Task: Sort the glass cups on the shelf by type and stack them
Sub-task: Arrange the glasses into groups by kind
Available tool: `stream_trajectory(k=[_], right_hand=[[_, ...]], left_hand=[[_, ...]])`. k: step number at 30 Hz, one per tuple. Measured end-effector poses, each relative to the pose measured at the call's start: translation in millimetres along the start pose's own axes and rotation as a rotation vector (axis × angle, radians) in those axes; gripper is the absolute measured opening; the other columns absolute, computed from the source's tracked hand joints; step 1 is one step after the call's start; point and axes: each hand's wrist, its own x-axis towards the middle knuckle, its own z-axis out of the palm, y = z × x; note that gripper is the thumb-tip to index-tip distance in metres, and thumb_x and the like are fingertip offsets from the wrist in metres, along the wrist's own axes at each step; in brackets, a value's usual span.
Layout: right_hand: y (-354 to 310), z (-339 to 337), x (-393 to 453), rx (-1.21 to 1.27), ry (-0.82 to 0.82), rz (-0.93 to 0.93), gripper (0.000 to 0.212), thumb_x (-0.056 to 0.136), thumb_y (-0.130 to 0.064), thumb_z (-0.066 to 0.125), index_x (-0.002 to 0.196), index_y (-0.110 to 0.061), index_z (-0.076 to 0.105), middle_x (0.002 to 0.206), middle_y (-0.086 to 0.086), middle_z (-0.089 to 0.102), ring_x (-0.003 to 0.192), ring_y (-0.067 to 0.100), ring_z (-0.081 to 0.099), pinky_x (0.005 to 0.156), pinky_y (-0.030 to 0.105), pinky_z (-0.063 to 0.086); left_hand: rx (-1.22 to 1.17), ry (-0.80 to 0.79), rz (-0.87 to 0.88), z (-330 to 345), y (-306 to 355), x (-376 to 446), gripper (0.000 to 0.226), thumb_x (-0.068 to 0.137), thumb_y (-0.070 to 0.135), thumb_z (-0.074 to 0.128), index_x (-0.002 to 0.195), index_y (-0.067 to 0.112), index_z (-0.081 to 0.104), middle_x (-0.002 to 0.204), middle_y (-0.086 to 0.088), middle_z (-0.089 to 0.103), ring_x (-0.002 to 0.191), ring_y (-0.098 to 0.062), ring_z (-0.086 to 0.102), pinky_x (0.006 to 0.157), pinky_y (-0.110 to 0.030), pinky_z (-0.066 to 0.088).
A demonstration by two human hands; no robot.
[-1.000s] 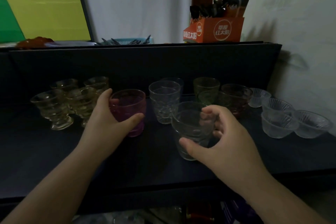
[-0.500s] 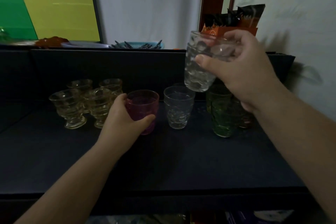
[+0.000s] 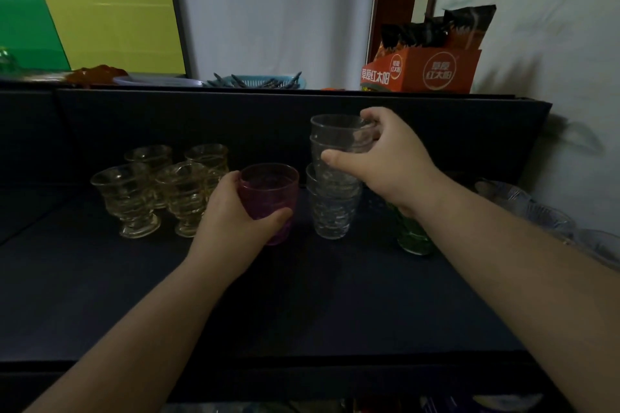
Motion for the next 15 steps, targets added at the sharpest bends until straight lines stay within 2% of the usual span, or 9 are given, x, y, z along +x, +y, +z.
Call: stream_trajectory(k=[3,8,12,15], right_hand=[[5.4,5.4,-1.4,-0.008,-0.008,0.02,0.093,0.067,-0.041,0.092,0.145,-0.021,0.044,0.118,-0.011,0.058,0.109,0.012,0.063,0.091,0.029,0.053],[8.2,10.2,-5.8,-0.039,-0.033,0.035,0.095,0.065,-0.042,0.092,0.145,-0.023,0.044,0.119,-0.013,0.054,0.113,0.013,0.06,0.095,0.033,0.053],[9.9,13.1,-9.9,-0.006,-0.05,0.073,0.094,0.065,-0.039,0.093,0.143,-0.024,0.044,0.118,-0.013,0.055,0.112,0.012,0.061,0.097,0.036,0.054],[10.0,13.3,-11.6,0.008,-0.056,0.08,0.095,0.064,-0.039,0.094,0.143,-0.024,0.043,0.115,-0.014,0.055,0.112,0.011,0.061,0.096,0.034,0.054]], left_hand=[[-0.005,0.003,0.006,0.3,0.3,-0.2,0.089,0.069,0.037,0.088,0.143,0.024,0.04,0.133,0.003,0.057,0.114,-0.012,0.057,0.092,-0.032,0.051],[0.008,0.003,0.008,0.7,-0.8,0.5,0.091,0.068,0.039,0.087,0.144,0.025,0.038,0.136,0.003,0.055,0.118,-0.013,0.056,0.094,-0.036,0.052],[0.026,-0.003,0.014,0.3,-1.8,2.2,0.092,0.067,0.041,0.087,0.144,0.025,0.038,0.135,0.004,0.056,0.115,-0.011,0.056,0.09,-0.032,0.051],[0.027,-0.01,0.006,-0.4,-2.7,2.3,0.097,0.066,0.045,0.086,0.146,0.025,0.036,0.138,0.003,0.055,0.119,-0.013,0.057,0.096,-0.037,0.052]])
